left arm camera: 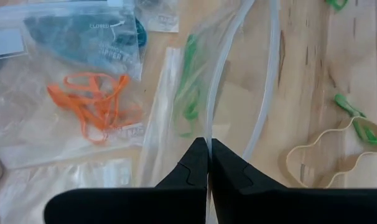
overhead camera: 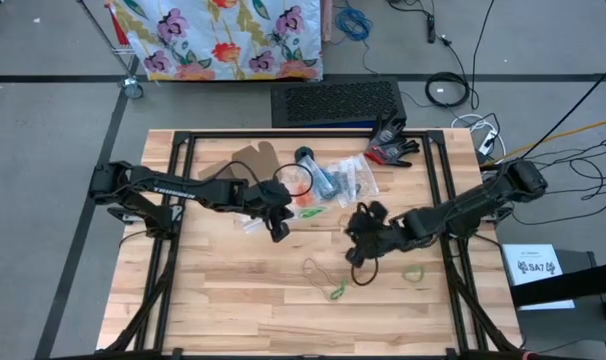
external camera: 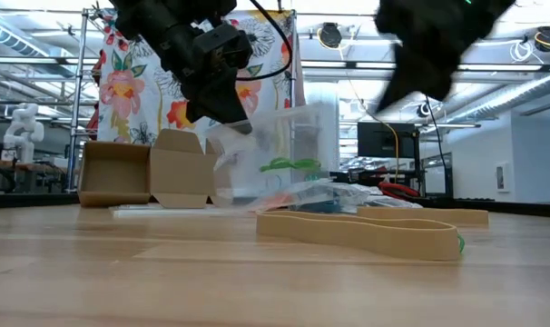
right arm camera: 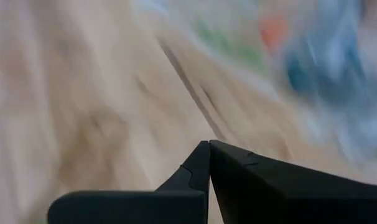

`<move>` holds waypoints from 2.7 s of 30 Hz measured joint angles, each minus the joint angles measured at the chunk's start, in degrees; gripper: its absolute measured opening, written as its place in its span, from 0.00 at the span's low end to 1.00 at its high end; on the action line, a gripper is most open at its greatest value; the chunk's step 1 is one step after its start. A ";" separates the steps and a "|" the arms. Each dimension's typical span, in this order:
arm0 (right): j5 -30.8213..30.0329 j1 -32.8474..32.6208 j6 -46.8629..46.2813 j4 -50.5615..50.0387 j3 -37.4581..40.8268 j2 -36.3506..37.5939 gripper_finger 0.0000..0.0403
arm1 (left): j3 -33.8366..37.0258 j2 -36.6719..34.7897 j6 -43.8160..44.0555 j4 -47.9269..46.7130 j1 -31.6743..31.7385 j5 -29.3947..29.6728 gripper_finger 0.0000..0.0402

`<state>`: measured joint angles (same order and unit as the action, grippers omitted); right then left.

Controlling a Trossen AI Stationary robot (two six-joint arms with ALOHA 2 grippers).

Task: Sort rubber bands
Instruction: Put the green rubber band into the transparent zip bag

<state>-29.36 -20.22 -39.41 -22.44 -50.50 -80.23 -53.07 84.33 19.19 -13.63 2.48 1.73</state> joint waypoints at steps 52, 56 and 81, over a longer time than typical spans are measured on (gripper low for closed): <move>-6.94 -35.86 -75.36 -27.45 4.95 -3.76 0.00 | -0.01 0.00 0.36 1.22 0.02 0.06 0.02; -21.44 -28.78 -56.55 -24.53 1.13 -3.72 0.00 | -0.01 0.00 1.55 1.27 0.11 0.03 0.02; -2.74 9.85 55.68 46.97 -1.92 -10.66 0.00 | 0.02 0.00 9.03 6.72 3.95 -12.14 0.02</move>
<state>-32.10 -10.37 16.27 24.53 -52.42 -90.89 -53.06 84.33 28.22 -6.91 6.43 -10.41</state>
